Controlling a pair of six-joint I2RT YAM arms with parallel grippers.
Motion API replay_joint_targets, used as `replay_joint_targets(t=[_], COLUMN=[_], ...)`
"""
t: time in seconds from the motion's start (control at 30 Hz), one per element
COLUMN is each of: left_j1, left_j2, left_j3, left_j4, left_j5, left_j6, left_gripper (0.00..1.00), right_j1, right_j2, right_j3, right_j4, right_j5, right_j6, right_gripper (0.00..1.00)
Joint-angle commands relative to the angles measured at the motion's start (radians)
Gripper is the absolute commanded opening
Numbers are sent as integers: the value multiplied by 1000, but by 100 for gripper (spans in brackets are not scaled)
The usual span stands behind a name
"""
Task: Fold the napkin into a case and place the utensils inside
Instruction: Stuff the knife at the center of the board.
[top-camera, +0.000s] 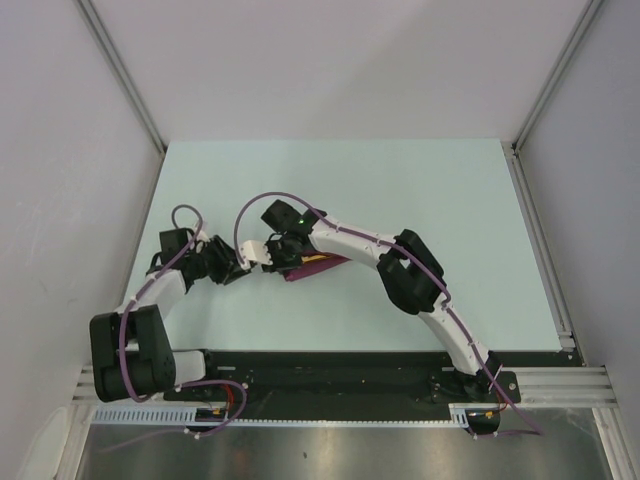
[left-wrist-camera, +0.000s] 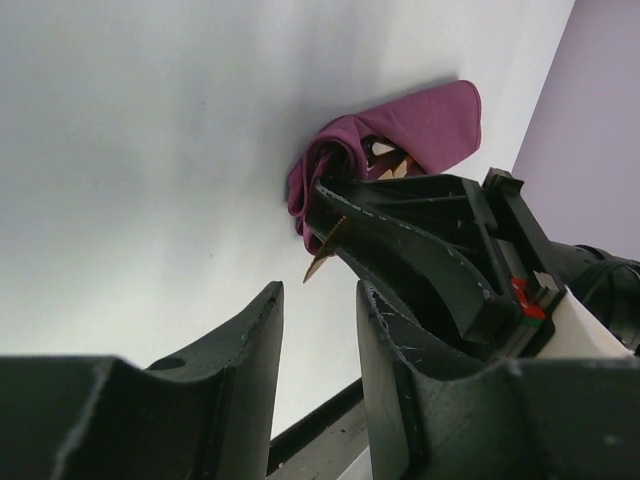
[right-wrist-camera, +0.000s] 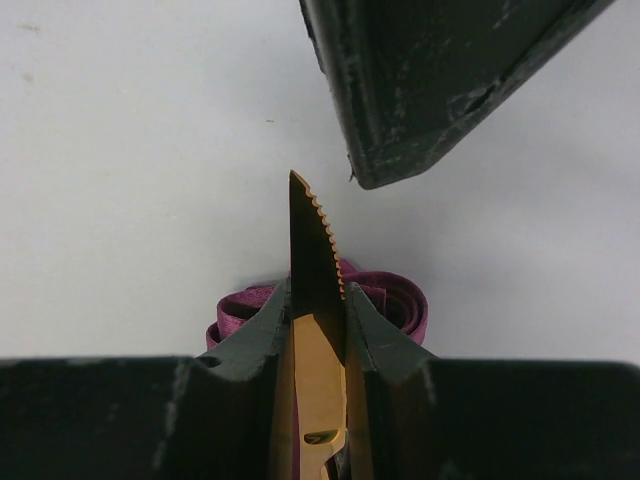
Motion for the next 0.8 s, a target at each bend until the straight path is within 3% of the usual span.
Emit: replay_joint_targets(t=[0.0,0.33,0.5,0.77], left_j1=[-18,-59,-70,-105], left_j2=[47,134,154,208], left_j3=[-7,-33,-30,-5], left_j4=[91,211,260,262], left_j5=[24,57,67,85], left_j6=[-15,-49,-66,-46], left_gripper=[39,40,31,29], right_j1=[-15,-23,-23,-24], right_j2=[-34,-45,-48,-53], right_j3=[-21,-30,-33,-30], right_j4=[-7,14,19,30], right_j5=[-9,-29,-38,-53], right_j6=[5,16,17,23], right_gripper=[0,0,0,0])
